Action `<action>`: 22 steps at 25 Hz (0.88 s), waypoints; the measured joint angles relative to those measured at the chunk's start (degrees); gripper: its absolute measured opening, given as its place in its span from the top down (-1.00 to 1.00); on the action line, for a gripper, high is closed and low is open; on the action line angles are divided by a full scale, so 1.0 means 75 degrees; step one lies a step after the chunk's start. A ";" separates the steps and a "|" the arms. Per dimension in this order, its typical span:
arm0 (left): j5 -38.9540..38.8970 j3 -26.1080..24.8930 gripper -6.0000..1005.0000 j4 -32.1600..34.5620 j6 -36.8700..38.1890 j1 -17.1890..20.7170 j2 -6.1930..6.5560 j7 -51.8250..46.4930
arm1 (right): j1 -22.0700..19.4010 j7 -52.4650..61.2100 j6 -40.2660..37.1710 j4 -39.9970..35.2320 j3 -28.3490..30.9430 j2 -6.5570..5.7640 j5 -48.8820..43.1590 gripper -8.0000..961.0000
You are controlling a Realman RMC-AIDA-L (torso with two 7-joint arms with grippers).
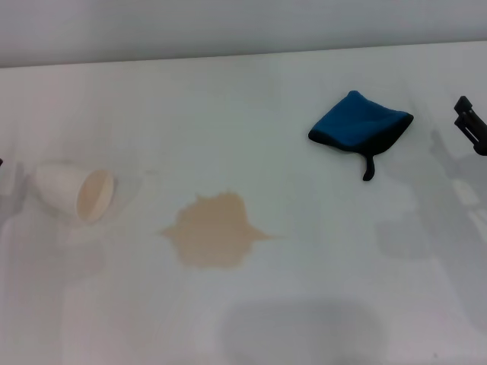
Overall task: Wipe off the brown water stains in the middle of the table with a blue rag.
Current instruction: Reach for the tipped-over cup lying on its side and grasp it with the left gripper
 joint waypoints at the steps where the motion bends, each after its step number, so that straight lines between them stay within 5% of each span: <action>1: -0.0001 0.0000 -0.74 0.0000 0.0000 0.0001 -0.0002 0.0001 | 0.0004 0.0015 -0.0002 0.0003 0.0000 0.0003 -0.0005 -0.81; 22: -0.0020 -0.0039 -0.73 0.0184 0.0095 0.0174 0.0026 -0.0112 | -0.0021 0.0953 0.0015 0.0037 0.0020 -0.0016 0.0038 -0.81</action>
